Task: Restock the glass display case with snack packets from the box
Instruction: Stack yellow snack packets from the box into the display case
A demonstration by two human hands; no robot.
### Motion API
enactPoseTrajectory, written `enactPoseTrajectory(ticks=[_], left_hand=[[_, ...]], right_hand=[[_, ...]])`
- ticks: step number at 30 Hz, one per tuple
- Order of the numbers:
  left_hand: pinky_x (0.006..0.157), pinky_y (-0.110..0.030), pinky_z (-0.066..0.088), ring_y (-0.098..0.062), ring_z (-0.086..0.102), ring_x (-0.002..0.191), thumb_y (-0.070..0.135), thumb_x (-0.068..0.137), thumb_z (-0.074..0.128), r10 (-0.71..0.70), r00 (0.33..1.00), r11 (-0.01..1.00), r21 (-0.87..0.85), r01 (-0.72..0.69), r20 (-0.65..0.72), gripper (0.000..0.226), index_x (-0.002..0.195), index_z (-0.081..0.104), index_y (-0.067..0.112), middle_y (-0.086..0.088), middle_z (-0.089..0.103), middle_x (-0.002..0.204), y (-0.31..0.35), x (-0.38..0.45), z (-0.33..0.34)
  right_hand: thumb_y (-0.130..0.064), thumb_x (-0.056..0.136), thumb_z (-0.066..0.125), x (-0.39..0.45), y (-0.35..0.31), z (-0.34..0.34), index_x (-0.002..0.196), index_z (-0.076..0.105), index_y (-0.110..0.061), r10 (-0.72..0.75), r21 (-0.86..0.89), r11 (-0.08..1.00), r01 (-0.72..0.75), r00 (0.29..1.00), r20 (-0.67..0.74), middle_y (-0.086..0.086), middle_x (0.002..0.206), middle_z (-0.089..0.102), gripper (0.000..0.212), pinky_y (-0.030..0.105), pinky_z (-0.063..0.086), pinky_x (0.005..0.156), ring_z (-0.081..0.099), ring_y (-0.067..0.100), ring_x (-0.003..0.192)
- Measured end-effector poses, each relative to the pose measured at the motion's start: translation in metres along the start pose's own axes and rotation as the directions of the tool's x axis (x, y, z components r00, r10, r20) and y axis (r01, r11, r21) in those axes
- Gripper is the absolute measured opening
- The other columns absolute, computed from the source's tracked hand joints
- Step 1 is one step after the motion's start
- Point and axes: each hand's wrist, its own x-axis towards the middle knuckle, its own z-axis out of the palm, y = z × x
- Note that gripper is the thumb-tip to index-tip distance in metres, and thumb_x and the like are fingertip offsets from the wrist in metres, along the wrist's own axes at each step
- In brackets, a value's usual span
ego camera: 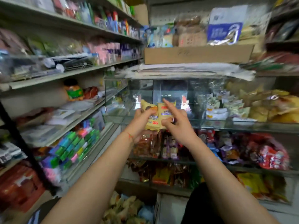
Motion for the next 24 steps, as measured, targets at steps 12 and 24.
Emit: enactPoseTrajectory(ticks=[12, 24], left_hand=[[0.082, -0.042, 0.047, -0.034, 0.057, 0.11, 0.036, 0.09, 0.062, 0.366, 0.919, 0.15, 0.965, -0.213, 0.146, 0.054, 0.131, 0.037, 0.01, -0.013, 0.056, 0.125, 0.027, 0.13, 0.086], [0.11, -0.035, 0.035, -0.029, 0.038, 0.137, 0.013, 0.095, 0.048, -0.075, 0.993, 0.069, 0.993, -0.091, 0.096, 0.055, 0.147, 0.03, 0.004, -0.017, 0.031, 0.152, -0.022, 0.236, 0.09]], right_hand=[[-0.011, 0.077, 0.075, 0.108, 0.044, -0.084, 0.133, 0.04, -0.008, 0.234, -0.233, 0.922, -0.309, 0.924, -0.302, 0.01, 0.119, 0.063, 0.066, 0.025, 0.043, 0.079, 0.061, 0.029, 0.107], [-0.025, 0.084, 0.067, 0.257, 0.132, -0.059, 0.124, 0.056, -0.011, 0.406, -0.254, 0.839, -0.481, 0.864, -0.297, 0.011, 0.125, 0.063, 0.044, 0.03, 0.044, 0.095, 0.058, 0.028, 0.117]])
